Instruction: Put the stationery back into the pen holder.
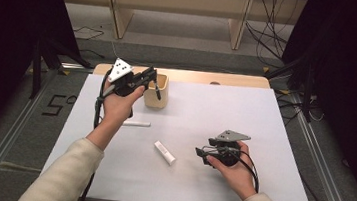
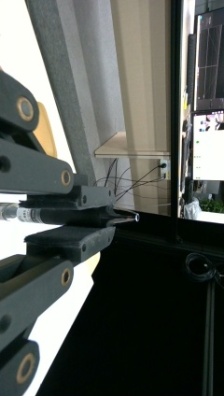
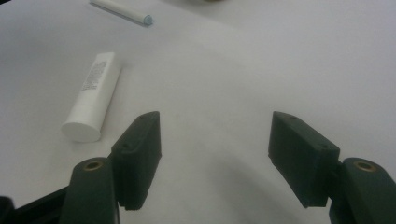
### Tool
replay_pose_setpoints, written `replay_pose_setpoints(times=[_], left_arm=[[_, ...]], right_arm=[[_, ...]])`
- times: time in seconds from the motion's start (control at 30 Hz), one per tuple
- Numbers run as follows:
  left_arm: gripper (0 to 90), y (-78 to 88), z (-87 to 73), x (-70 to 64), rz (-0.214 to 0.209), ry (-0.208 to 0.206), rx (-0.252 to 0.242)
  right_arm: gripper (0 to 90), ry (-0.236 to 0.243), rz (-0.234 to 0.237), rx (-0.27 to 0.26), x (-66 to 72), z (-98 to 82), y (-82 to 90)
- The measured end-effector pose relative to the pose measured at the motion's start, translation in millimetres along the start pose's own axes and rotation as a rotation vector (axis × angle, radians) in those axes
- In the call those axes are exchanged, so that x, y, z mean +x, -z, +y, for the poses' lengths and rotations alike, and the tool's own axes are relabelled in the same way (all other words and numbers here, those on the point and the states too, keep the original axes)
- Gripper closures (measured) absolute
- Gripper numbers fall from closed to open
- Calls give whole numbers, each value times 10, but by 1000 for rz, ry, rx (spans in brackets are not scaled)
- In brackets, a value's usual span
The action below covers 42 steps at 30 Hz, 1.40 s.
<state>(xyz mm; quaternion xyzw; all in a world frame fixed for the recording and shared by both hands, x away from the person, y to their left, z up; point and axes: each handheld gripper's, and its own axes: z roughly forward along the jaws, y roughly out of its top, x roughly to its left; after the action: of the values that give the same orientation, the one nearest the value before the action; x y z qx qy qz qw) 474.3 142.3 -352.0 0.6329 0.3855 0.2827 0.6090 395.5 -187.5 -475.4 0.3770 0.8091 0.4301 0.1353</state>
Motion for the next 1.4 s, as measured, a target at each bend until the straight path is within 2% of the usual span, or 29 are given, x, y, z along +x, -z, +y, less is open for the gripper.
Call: replay_pose_setpoints(times=[0.47, 0.83, 1.07, 1.4], left_arm=[[803, -240, 147, 118, 47, -27, -13], [803, -402, 157, 189, 88, -52, -17], [802, -466, 65, 260, 109, -46, 17], [798, -526, -91, 268, 97, -42, 85]], right_arm=[[354, -1, 1, 5, -7, -4, -7], [354, -3, 4, 6, -13, -8, -14], [354, -3, 2, 7, -15, -10, -15], [354, -1, 2, 10, -14, -13, -20]])
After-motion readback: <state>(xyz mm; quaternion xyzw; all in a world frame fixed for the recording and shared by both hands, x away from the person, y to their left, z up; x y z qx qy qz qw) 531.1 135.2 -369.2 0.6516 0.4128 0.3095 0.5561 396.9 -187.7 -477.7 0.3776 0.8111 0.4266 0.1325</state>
